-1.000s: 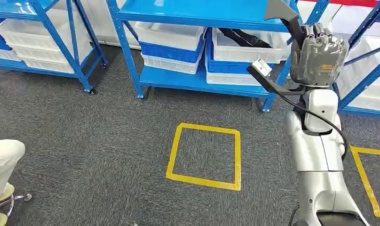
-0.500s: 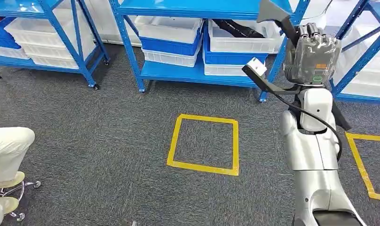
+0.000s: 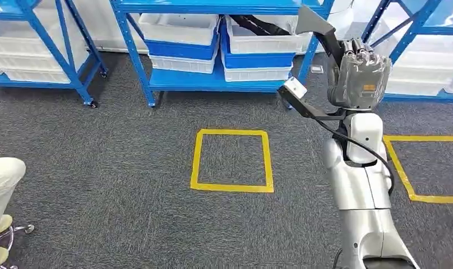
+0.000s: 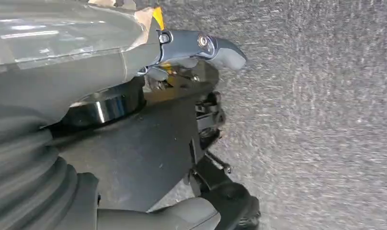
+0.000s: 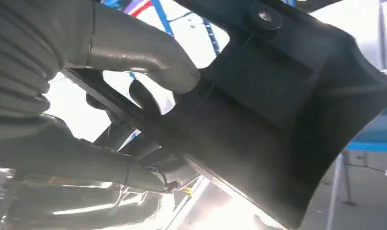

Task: Take the parts from the cabinet and place them on the table.

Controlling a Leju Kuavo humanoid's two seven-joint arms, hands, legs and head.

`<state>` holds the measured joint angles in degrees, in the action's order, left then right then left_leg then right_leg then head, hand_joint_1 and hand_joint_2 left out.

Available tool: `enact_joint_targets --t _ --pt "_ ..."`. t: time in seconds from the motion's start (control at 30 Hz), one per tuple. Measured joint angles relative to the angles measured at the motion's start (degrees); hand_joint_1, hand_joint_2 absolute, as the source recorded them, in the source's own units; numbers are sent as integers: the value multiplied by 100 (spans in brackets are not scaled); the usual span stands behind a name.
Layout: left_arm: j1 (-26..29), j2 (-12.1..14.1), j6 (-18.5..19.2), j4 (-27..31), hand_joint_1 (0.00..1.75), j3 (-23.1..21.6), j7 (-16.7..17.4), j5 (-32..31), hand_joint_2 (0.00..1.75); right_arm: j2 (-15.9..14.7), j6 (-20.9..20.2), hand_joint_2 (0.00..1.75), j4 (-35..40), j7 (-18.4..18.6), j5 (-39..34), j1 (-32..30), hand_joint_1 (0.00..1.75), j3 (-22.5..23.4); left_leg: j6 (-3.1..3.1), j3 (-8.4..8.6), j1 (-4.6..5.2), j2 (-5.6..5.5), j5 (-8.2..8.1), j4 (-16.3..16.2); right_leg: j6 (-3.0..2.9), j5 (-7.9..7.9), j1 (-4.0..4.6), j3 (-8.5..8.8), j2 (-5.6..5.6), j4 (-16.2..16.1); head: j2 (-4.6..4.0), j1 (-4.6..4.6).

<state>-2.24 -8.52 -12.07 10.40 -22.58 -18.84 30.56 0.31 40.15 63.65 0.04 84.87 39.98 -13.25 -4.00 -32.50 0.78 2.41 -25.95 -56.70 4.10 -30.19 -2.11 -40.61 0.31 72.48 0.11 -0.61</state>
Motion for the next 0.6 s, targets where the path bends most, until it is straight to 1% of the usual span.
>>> enact_joint_targets --t 0.03,0.07,0.1,0.13,0.23,0.27,0.3,0.33,0.37,0.4,0.43,0.47,0.5,0.53,0.57,0.6 --pt "-2 -7 -28 0 0 2 22 2 175 26 0 175 -7 0 0 2 175 0 10 -5 6 58 7 -7 31 152 12 376 -66 -567 0 0" --pt "-2 -11 -54 0 0 4 28 4 175 54 0 175 -7 2 0 8 175 0 16 -7 9 107 9 -28 40 282 36 721 -206 -1099 0 2" --pt "-1 -11 -76 -2 0 7 37 7 175 83 0 175 -7 2 0 31 175 -2 36 -33 36 169 6 -54 -22 226 76 906 -436 -1479 0 9" --pt "-3 -11 -96 -4 0 9 39 7 175 135 -4 175 -7 0 0 36 175 -15 65 -69 69 220 8 -90 -89 281 123 930 -369 -1495 0 -8" --pt "-7 -9 -118 -7 0 11 44 20 175 155 -13 175 -11 2 -4 28 175 -15 149 -78 51 355 60 -86 -211 353 124 847 -212 -1497 0 -9" --pt "-9 -2 -140 -7 0 11 55 24 175 164 -18 175 -11 2 -7 30 175 -15 180 -112 37 305 16 -108 -277 397 51 858 -170 -1536 0 -9" --pt "-12 -4 -183 -9 0 11 55 31 175 181 -57 175 -11 2 -7 45 175 -13 255 -145 8 24 -143 -260 -306 424 39 835 -123 -1535 0 -19" --pt "-12 -4 -225 -9 0 11 61 44 175 216 -98 175 -11 7 -11 52 175 -15 298 -269 -18 -144 -390 -594 -338 444 34 814 -100 -1533 0 -33" --pt "-12 -4 -240 -9 0 11 72 50 175 225 -116 175 -11 7 -11 52 175 -15 321 -387 -36 -197 -549 -876 -339 451 33 799 -66 -1533 0 -35" --pt "-10 -2 -317 -15 0 20 107 76 175 264 -142 175 -11 7 -11 52 175 -28 358 -679 -60 -238 -864 -1557 -357 485 36 746 7 -1527 0 -37" --pt "-11 -2 -343 -20 0 28 113 90 175 275 -173 175 -11 7 -11 49 175 -31 373 -816 -69 -251 -954 -1890 -348 516 35 714 75 -1526 0 -35" --pt "-13 -2 -352 -20 0 37 120 94 175 275 -181 175 -13 7 -11 46 175 -31 377 -806 -80 -261 -901 -1902 -326 532 29 694 132 -1524 0 -35" --pt "-12 -2 -360 -20 0 44 127 94 175 277 -186 175 -13 7 -13 46 175 -31 379 -664 -96 -263 -724 -1660 -306 546 23 679 197 -1519 0 -37" --pt "-12 -2 -369 -20 0 50 151 103 175 282 -201 175 -13 7 -15 48 175 -31 379 -377 -119 -285 -449 -1157 -286 558 12 677 270 -1512 0 -33" --pt "-12 -4 -415 -20 0 55 160 103 175 299 -212 175 -13 9 -15 53 175 -31 375 -83 -146 -366 -207 -622 -270 566 7 677 328 -1502 0 -35" --pt "-13 -7 -439 -22 0 66 164 107 175 326 -221 175 -13 11 -17 61 175 -33 375 105 -191 -614 -150 -235 -253 577 5 664 369 -1497 0 -33"
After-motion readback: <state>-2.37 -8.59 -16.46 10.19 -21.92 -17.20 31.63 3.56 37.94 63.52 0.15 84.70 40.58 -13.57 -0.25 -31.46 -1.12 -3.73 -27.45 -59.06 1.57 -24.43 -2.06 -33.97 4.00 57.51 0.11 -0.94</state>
